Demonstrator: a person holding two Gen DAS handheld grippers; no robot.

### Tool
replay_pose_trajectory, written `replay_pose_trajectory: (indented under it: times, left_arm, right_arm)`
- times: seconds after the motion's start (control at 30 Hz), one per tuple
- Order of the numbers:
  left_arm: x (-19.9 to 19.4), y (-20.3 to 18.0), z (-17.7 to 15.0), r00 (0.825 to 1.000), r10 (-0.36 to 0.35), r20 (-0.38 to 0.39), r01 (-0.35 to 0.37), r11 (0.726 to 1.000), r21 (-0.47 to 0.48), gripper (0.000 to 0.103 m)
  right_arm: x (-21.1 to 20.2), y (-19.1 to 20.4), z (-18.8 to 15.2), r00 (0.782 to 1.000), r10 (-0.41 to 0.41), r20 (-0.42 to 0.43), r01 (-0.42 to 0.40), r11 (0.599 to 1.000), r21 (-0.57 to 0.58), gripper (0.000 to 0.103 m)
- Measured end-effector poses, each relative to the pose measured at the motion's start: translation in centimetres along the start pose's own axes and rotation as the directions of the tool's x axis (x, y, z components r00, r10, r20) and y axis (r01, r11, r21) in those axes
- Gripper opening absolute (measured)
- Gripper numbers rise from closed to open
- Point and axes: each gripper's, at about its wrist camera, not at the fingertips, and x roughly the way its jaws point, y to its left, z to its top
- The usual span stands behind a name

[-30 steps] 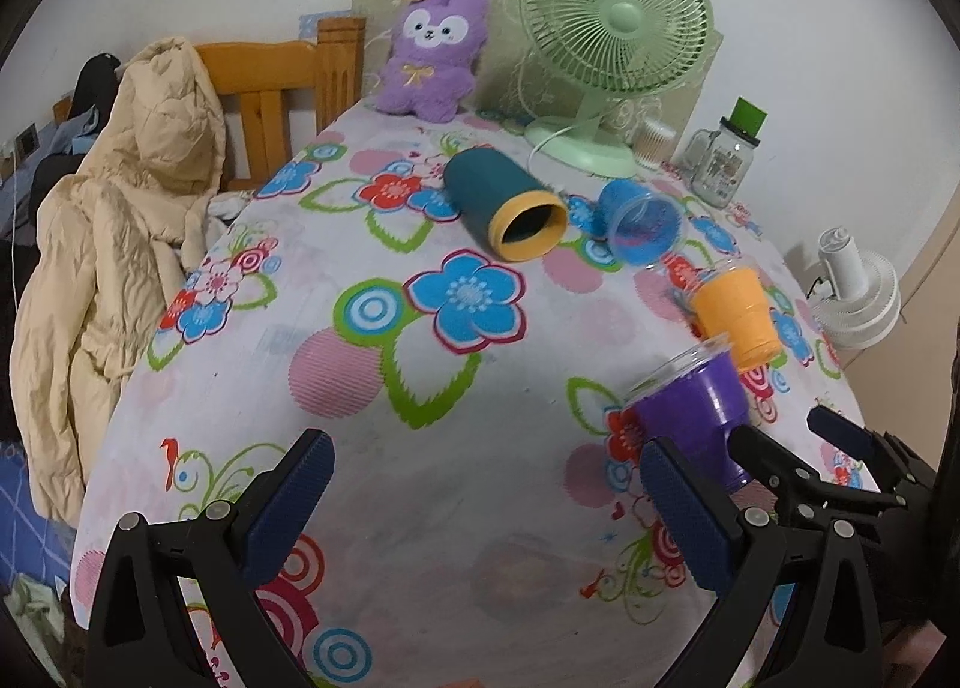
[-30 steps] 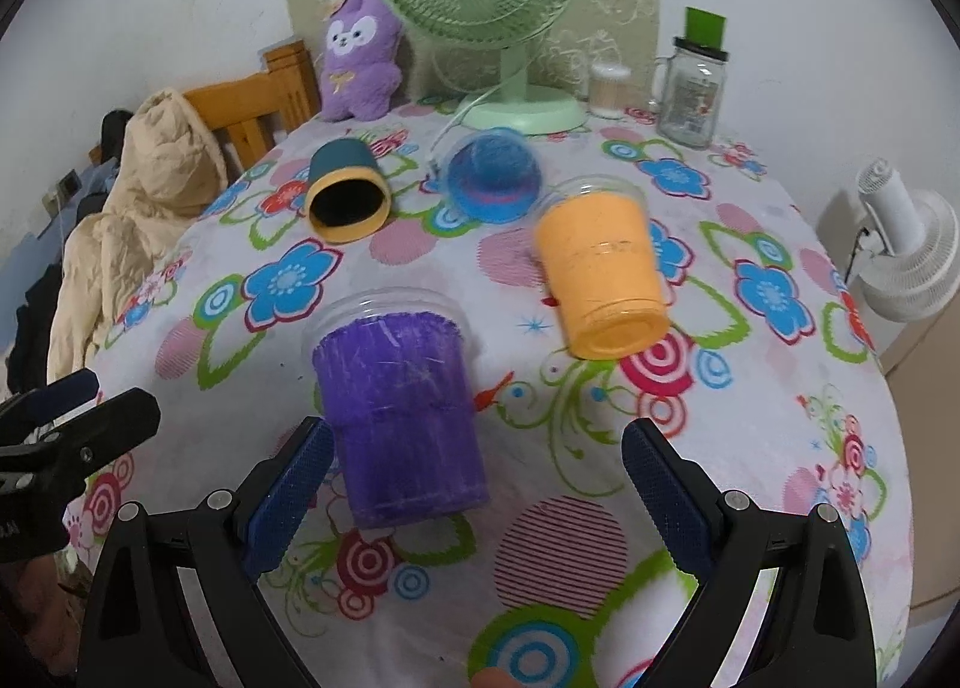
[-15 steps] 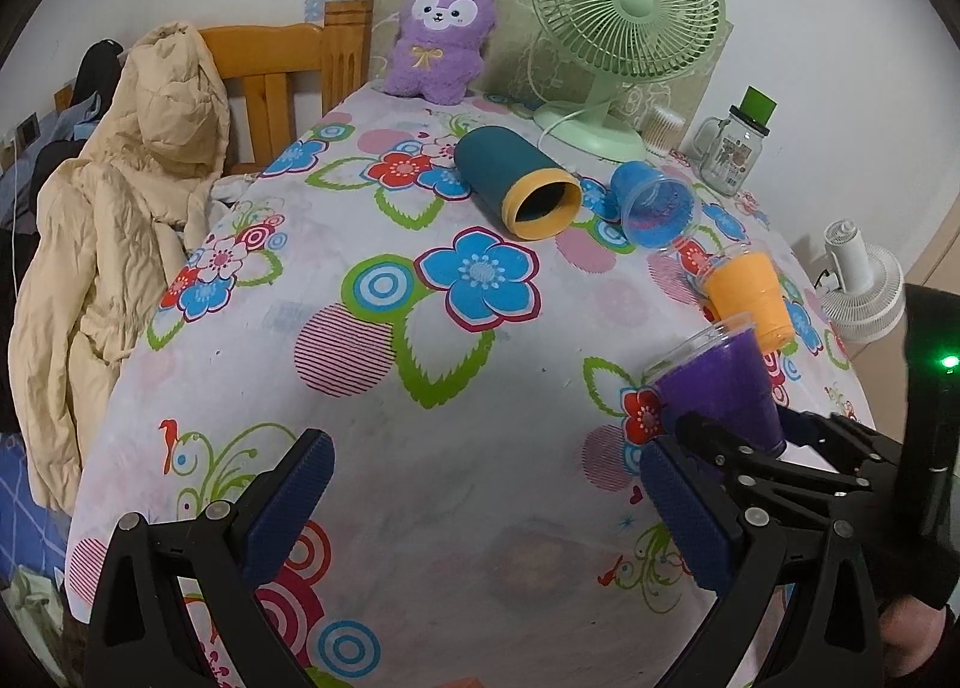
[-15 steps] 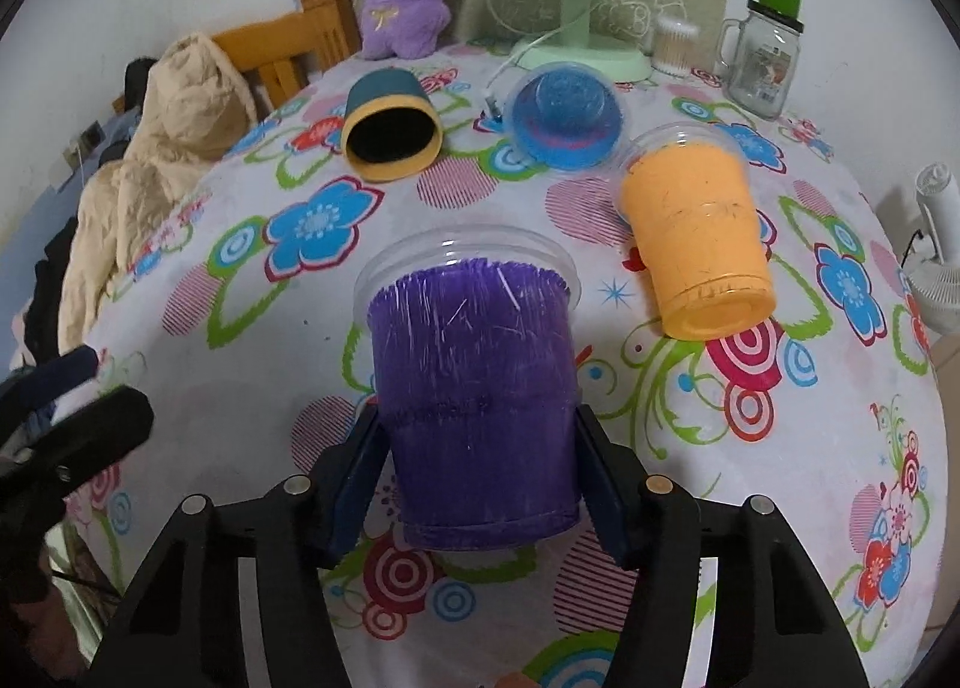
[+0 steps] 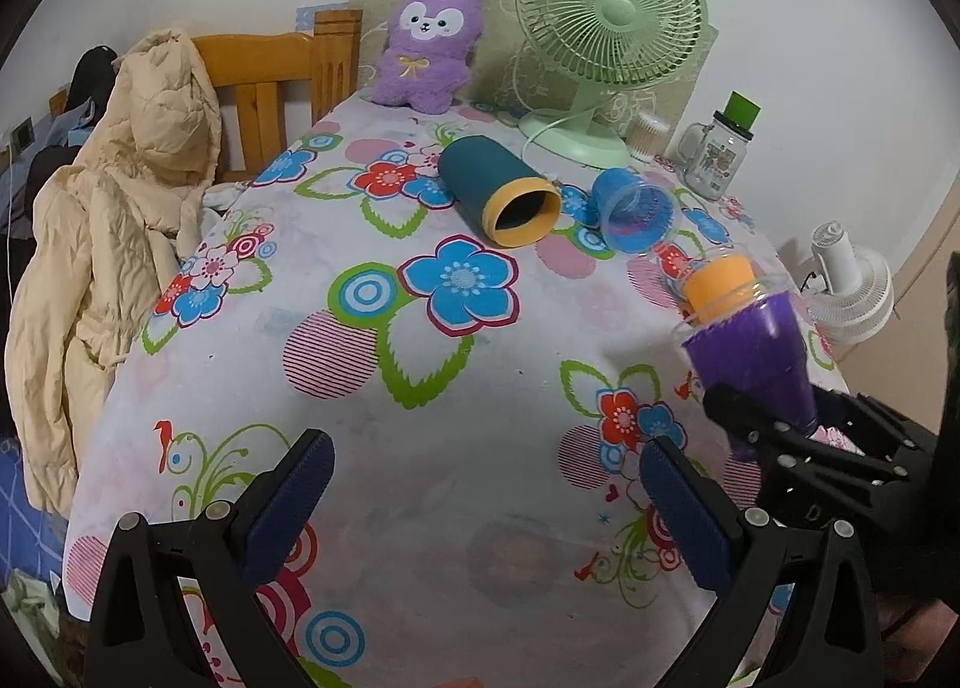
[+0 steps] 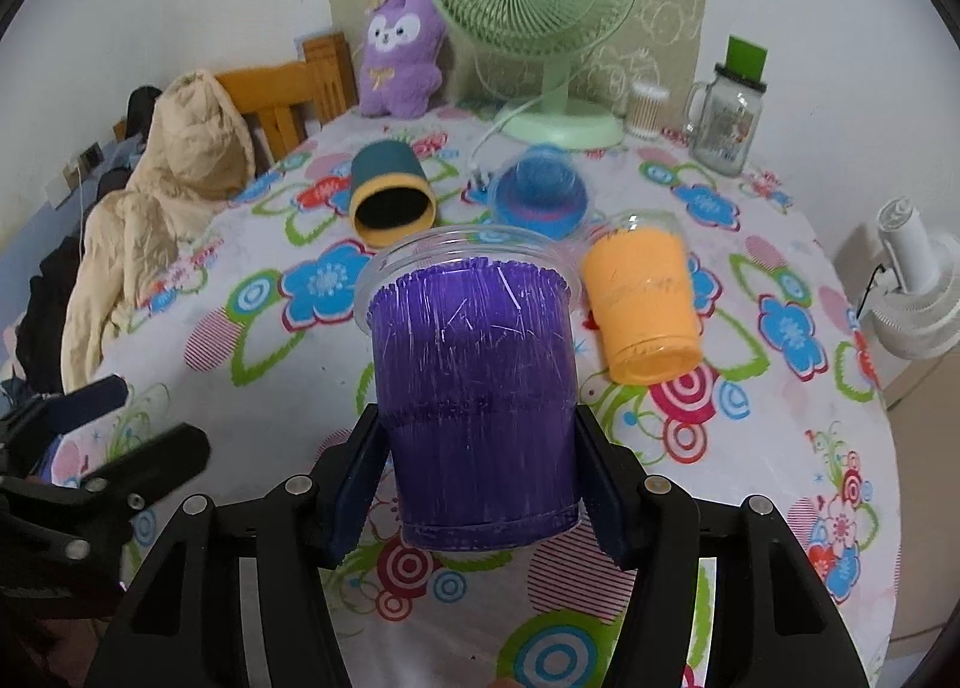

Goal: Flip cup upside down
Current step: 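Move the right tool to the purple-filled clear cup and close around it, then lift the purple cup with the right tool toward the left tool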

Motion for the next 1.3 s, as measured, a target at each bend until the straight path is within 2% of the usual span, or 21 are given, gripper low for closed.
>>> replay_pose_trajectory:
  times: [0.23, 0.57, 0.87, 1.3]
  left_arm:
    - [-0.9, -0.3, -0.4, 1.000, 0.001, 0.012, -0.001, 1.000, 0.005, 0.103]
    - [-1.9, -0.3, -1.6, 1.000, 0.001, 0.014, -0.002, 1.000, 0.008, 0.103]
    - [-1.9, -0.6, -2.6, 1.000, 0.003, -0.001, -0.003, 1.000, 0.016, 0.103]
    - [-1.8, 0.1, -3.1, 1.000, 0.029, -0.010, -0.029, 1.000, -0.003, 0.103]
  right_arm:
    - [-1.7, 0.3, -0.5, 1.000, 0.000, 0.030, 0.000, 1.000, 0.011, 0.063]
    - [-2.8, 0.8, -2.2, 1.000, 0.011, 0.023, -0.011, 1.000, 0.026, 0.063]
    - [-1.1, 0.8, -3.3, 1.000, 0.019, -0.018, -0.017, 0.998, 0.068, 0.063]
    - [1.7, 1.5, -4.7, 0.994, -0.017, -0.108, 0.036, 0.983, 0.178, 0.064]
